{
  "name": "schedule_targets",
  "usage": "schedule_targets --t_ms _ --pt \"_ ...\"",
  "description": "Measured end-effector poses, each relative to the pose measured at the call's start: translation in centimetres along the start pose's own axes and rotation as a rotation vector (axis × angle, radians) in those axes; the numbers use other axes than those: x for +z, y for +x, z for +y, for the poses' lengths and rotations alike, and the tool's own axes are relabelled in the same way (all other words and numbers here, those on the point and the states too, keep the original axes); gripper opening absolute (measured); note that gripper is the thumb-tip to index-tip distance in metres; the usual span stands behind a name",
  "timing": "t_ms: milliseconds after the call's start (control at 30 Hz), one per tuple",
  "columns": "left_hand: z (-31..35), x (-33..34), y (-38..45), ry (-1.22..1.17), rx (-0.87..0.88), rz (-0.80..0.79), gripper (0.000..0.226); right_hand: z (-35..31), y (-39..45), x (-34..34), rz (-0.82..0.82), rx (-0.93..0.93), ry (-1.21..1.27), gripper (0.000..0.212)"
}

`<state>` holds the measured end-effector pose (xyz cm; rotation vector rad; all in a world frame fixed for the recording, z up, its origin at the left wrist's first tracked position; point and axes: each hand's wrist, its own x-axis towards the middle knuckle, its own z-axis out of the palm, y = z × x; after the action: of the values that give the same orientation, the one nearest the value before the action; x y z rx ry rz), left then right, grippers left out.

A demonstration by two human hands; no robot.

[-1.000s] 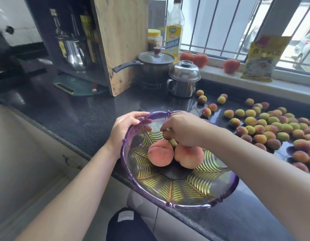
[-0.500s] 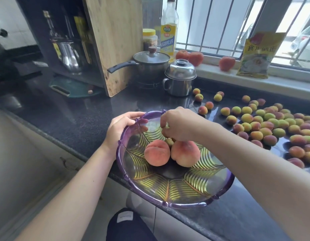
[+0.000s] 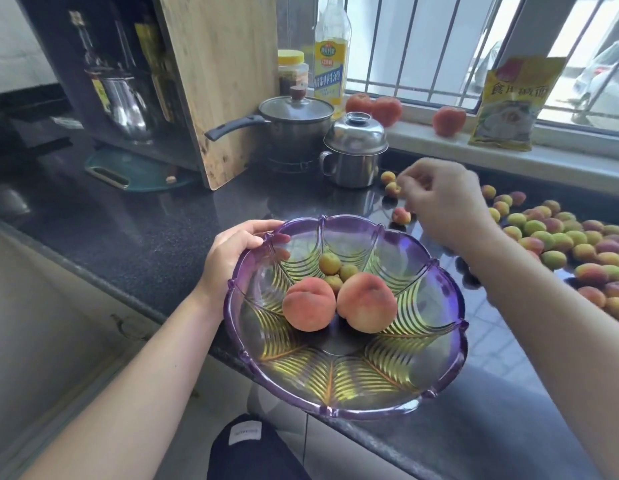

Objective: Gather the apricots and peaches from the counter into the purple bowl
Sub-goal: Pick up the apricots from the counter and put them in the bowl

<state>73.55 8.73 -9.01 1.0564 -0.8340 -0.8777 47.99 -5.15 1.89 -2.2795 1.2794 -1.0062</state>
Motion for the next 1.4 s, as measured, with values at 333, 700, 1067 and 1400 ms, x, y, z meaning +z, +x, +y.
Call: schedule_targets --t_ms 333,700,1067,1400 --pt "-0.2 -0.4 0.4 0.021 0.018 -0.003 0.046 8.0 2.2 7.1 -0.115 0.202 -0.269 0.042" --pt "-0.1 0.1 0.5 -0.037 0.016 -0.026 0.047 8.6 2.0 6.0 -0.179 0.094 -0.183 0.025" --pt "-0.2 0.7 -0.5 0.163 0.083 -0.050 0.047 -0.4 -0.4 -2.0 -0.243 0.026 0.251 0.026" --pt "0.6 1.3 -0.8 0.106 0.048 -0.038 0.045 -5.9 -1.6 4.7 -0.726 -0.530 -0.228 0.034"
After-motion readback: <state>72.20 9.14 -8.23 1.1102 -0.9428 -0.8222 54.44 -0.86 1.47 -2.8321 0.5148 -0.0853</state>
